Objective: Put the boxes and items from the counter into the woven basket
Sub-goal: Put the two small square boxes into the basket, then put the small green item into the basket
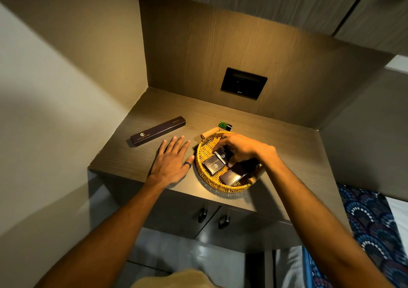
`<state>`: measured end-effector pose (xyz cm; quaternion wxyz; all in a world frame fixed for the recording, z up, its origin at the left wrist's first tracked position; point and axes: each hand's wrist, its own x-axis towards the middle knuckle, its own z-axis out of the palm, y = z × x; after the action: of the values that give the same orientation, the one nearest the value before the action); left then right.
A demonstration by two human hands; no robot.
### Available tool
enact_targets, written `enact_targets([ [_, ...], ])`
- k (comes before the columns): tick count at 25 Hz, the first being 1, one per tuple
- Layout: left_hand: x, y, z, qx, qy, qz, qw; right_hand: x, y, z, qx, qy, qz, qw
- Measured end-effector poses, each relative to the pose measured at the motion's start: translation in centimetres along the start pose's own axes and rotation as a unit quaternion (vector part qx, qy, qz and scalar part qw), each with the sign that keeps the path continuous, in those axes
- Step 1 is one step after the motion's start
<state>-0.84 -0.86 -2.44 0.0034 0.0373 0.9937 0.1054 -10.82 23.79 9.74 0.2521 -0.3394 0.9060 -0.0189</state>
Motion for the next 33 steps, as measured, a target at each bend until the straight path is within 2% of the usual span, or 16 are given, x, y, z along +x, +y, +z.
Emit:
enact_targets([
  [3, -0.1, 0.2, -0.2, -0.002, 0.002, 0.002, 1.000, -0.8, 0.4, -1.6, 0.034, 0.018, 0.015, 0.999],
  [8, 0.0, 0.2, -0.6, 0.013, -0.003, 0.008, 1.000, 3.2, -5.7, -3.8, 0.038, 0.184, -0.055, 0.981],
  [9, -0.1, 0.2, -0.6, 0.010, 0.004, 0.013, 1.000, 5.0, -7.6, -3.8, 0.028, 0.184, -0.047, 0.981],
  [13, -0.5, 0.4, -0.4, 0.034, 0.007, 0.026, 0.999, 11.1, -12.3, -3.1, 0.018, 0.080, 0.022, 0.996],
  [15, -0.4, 0.0, -0.2, 0.020, -0.001, 0.014, 1.000, 12.6, -11.9, -3.5, 0.030, 0.085, 0.054, 0.994],
  [19, -0.1, 0.3, -0.6, -0.004, 0.009, 0.006, 1.000, 9.8, -4.1, -5.2, 0.121, 0.236, 0.193, 0.945],
  [22, -0.3, 0.4, -0.4, -0.008, 0.014, -0.008, 1.000, 7.3, 1.0, -4.7, 0.181, 0.193, 0.274, 0.925],
  [26, -0.3, 0.4, -0.7, -0.009, 0.005, -0.006, 1.000, 6.1, 1.8, -4.1, 0.241, 0.177, 0.250, 0.921],
  [29, -0.3, 0.4, -0.7, -0.012, 0.003, -0.006, 1.000, 5.8, 1.4, -3.7, 0.210, 0.164, 0.217, 0.939],
  [31, -0.3, 0.3, -0.7, -0.016, 0.000, -0.006, 1.000, 5.3, 1.5, -3.9, 0.214, 0.189, 0.212, 0.935],
  [33, -0.3, 0.2, -0.6, -0.015, 0.004, -0.006, 1.000, 4.0, 2.1, -4.7, 0.241, 0.248, 0.209, 0.915],
])
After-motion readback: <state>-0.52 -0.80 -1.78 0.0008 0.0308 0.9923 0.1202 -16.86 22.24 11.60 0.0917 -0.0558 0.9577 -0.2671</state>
